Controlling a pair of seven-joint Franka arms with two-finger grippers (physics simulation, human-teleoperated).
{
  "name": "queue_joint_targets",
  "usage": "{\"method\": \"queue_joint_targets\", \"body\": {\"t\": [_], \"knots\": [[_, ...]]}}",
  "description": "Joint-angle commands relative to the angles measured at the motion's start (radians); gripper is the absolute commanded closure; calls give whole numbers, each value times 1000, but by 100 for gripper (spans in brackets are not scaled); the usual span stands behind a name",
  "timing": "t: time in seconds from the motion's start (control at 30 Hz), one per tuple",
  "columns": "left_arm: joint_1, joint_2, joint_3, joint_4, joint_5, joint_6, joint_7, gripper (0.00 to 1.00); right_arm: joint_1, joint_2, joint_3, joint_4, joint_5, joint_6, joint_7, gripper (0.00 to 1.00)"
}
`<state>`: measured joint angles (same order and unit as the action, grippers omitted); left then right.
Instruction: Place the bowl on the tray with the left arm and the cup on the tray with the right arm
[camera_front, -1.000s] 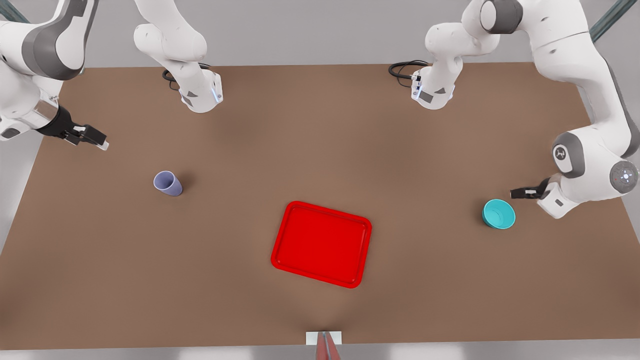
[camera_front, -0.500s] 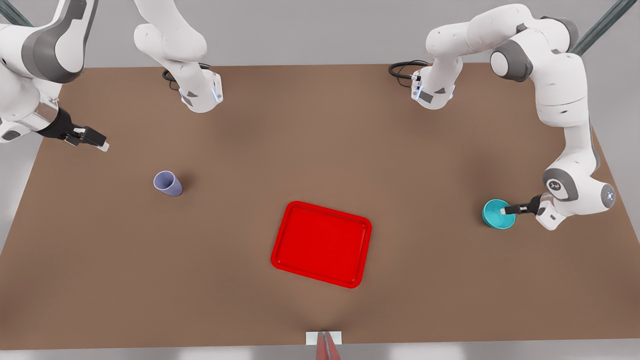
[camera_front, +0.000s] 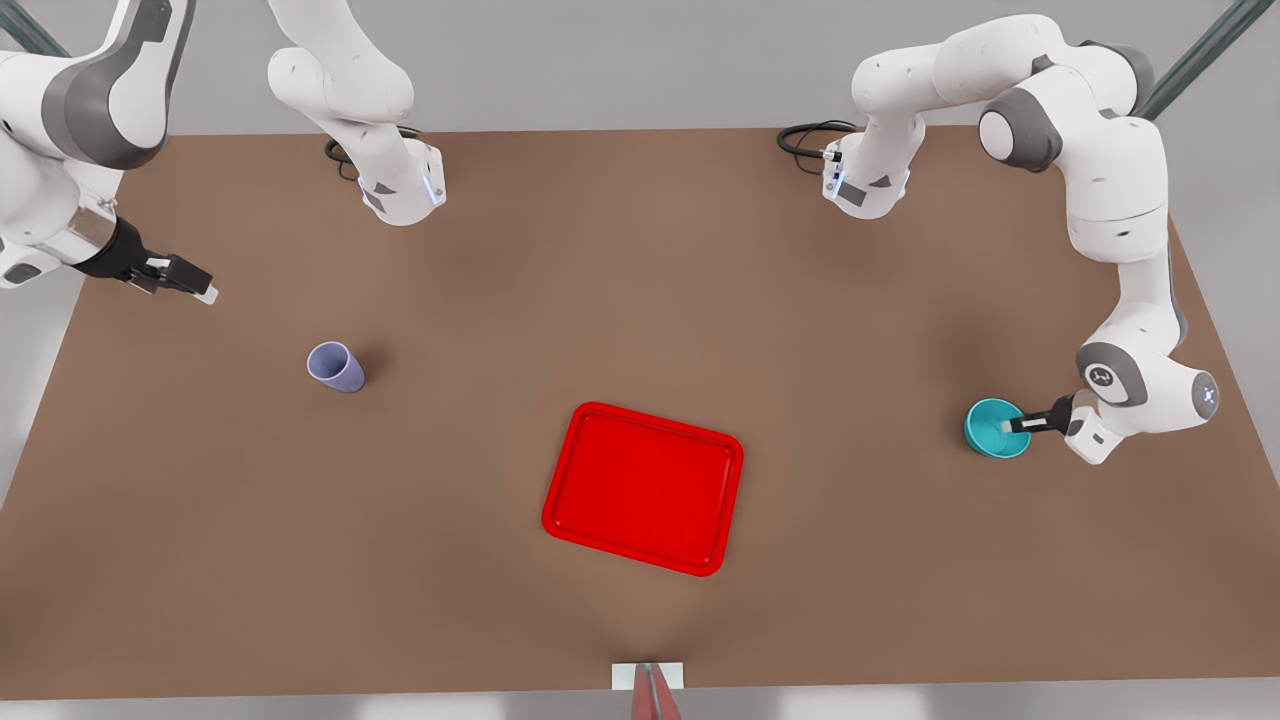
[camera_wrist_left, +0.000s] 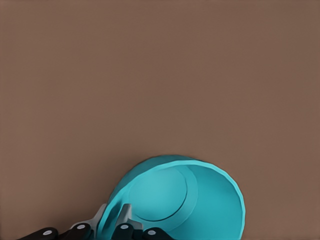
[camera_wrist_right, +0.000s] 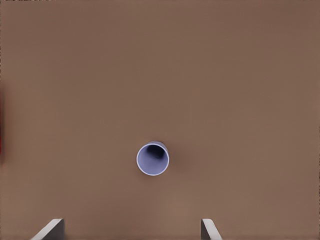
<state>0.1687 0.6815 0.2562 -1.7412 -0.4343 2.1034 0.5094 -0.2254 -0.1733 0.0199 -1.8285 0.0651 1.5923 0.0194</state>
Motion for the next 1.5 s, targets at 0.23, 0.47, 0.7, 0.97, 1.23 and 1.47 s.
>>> {"method": "queue_joint_targets", "body": {"t": [0.23, 0.47, 0.7, 0.97, 1.23, 1.47], "knots": [[-225, -201, -6, -4, 6, -161, -112, 79, 0, 1, 0, -2, -1, 0, -1, 0], [-779, -57, -6, 318, 5, -160, -1025, 79, 0, 8, 0, -2, 1, 3, -1, 0], [-827, 145, -51, 485, 0, -60, -1257, 79, 1, 21, 0, 0, -1, 18, -1, 0], [-808, 210, -95, 479, -1, 27, -1249, 1, -3, 44, -3, -8, -5, 32, -22, 0], [-683, -160, -35, 508, 334, -630, -783, 1, -5, 44, -5, -15, -4, 63, -21, 0], [-399, -487, -270, 460, 582, -801, -276, 0, -103, 81, -64, -190, -25, 251, -111, 0]]}}
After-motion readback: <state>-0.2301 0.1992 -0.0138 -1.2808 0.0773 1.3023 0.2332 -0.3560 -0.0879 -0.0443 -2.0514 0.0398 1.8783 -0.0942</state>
